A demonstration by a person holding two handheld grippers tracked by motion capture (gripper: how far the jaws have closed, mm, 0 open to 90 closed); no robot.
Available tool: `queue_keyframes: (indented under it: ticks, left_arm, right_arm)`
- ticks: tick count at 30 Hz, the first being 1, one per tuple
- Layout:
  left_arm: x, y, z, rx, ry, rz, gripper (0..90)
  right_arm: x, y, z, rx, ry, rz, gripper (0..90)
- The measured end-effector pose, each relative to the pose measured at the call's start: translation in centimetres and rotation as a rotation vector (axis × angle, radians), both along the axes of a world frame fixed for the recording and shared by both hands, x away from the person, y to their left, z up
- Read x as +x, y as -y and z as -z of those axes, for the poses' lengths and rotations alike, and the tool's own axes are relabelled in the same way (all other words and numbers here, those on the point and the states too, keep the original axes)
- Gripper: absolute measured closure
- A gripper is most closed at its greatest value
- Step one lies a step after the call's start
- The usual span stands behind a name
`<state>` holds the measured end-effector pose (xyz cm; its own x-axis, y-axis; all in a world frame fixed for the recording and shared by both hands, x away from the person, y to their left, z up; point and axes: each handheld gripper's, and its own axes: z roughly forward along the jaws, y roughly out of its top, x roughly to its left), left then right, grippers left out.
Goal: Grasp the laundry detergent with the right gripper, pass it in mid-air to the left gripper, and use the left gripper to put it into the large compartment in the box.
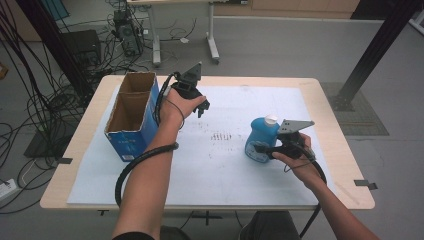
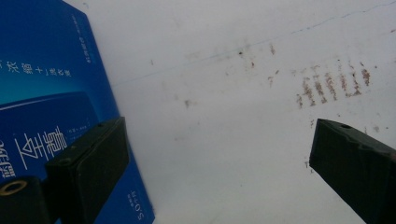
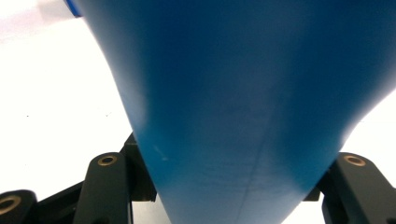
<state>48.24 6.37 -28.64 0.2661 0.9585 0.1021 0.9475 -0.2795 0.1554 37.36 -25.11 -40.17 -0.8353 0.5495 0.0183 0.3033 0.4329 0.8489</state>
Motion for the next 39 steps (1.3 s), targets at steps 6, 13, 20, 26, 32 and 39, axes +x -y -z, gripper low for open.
queue_keyframes:
  ticks: [6, 13, 20, 26, 32, 39]
  left_arm:
    - [0.0, 0.05, -0.12, 0.005, 0.001, 0.0, 5.5]
    - [-0.01, 0.13, -0.29, 0.005, 0.005, 0.001, 5.5]
    - [-0.09, -0.02, -0.32, 0.008, 0.003, -0.002, 5.5]
    - [-0.13, -0.17, -0.45, 0.011, 0.003, -0.002, 5.5]
    - [-0.26, -0.24, -0.65, 0.01, 0.008, -0.003, 5.5]
    - [-0.39, -0.37, -0.89, 0.011, 0.012, -0.005, 5.5]
  right_arm:
    - [0.0, 0.0, -0.01, -0.002, 0.001, -0.001, 40.8]
    - [-0.01, -0.01, -0.01, -0.002, 0.0, 0.002, 40.9]
    - [-0.01, -0.04, -0.05, -0.007, -0.001, 0.0, 40.9]
    - [0.01, -0.06, -0.07, -0.008, -0.002, 0.001, 40.9]
    - [0.01, -0.07, -0.07, -0.01, -0.004, 0.002, 40.8]
    - [-0.01, -0.09, -0.08, -0.011, -0.005, 0.007, 40.8]
